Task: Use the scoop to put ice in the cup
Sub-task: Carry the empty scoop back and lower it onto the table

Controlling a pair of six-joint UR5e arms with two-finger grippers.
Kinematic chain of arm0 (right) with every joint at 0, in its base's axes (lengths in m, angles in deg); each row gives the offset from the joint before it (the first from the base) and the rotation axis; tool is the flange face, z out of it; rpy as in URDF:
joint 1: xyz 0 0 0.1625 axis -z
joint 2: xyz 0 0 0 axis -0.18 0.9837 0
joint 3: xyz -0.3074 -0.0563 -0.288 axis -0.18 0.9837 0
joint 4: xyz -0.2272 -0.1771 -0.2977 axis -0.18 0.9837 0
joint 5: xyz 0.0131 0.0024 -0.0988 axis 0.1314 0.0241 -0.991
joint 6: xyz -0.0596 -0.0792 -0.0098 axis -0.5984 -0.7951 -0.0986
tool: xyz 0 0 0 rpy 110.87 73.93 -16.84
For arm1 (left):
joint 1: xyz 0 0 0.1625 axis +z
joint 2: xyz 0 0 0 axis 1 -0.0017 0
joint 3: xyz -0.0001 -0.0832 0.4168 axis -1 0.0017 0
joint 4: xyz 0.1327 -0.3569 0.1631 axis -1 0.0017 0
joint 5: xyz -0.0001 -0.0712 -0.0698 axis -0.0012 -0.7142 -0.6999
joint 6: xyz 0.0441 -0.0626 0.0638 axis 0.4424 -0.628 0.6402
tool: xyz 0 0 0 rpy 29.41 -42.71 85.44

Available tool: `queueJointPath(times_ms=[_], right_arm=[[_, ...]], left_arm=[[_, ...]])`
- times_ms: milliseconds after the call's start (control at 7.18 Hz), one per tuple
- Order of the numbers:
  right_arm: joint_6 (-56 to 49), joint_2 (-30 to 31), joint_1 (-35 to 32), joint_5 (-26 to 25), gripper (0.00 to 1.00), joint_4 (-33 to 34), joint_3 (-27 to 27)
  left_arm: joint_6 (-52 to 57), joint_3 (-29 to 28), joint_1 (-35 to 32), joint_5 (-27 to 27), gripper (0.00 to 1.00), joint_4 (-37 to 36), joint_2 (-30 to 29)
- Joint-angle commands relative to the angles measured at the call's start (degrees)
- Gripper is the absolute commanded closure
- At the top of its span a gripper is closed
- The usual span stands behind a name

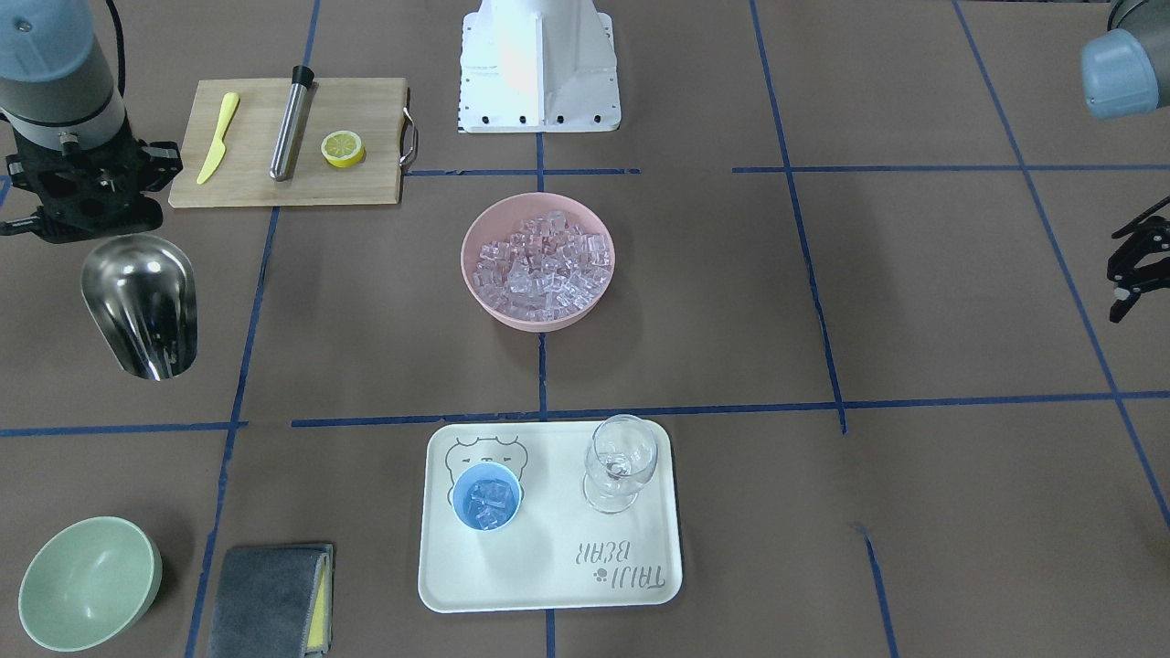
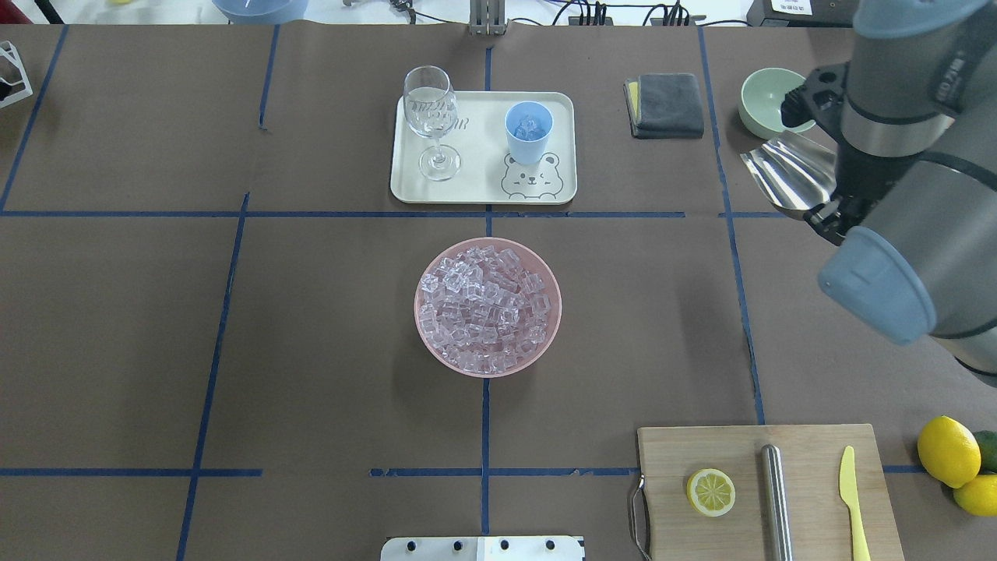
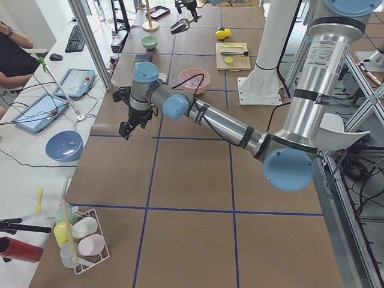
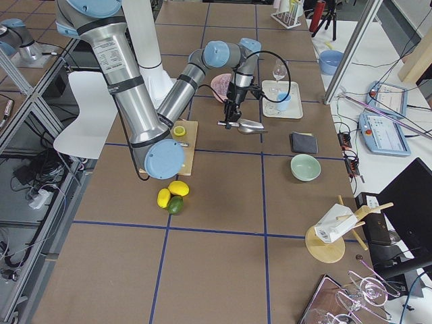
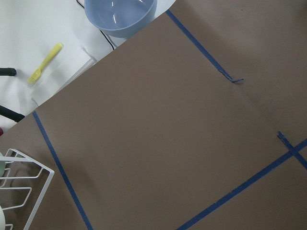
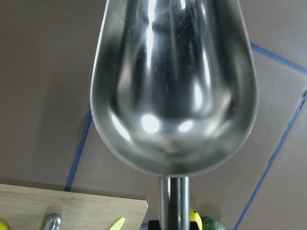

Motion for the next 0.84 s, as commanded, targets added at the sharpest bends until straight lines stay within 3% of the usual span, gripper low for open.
queueJointPath(times_ms=[0,139,418,697], right_arm=[[6.2,4.7,-0.8,4.2,1.00,-4.7,-1.4],[7.9,10.5,-0.8,6.5,1.00,-12.0,-1.9],[17.6,23.2,-0.7,6.7,1.00,-34.5,-0.7],[28.0,27.4,0.3,7.1,1.00,-47.3,2.8]], left_arm=[[-0.2,-0.2,0.1,0.0,0.00,0.1,-0.1],[-0.2,-0.2,0.1,0.0,0.00,0.1,-0.3],[-0.2,-0.2,0.2,0.0,0.00,0.1,-0.3],[-0.2,-0.3,0.2,0.0,0.00,0.1,-0.3]])
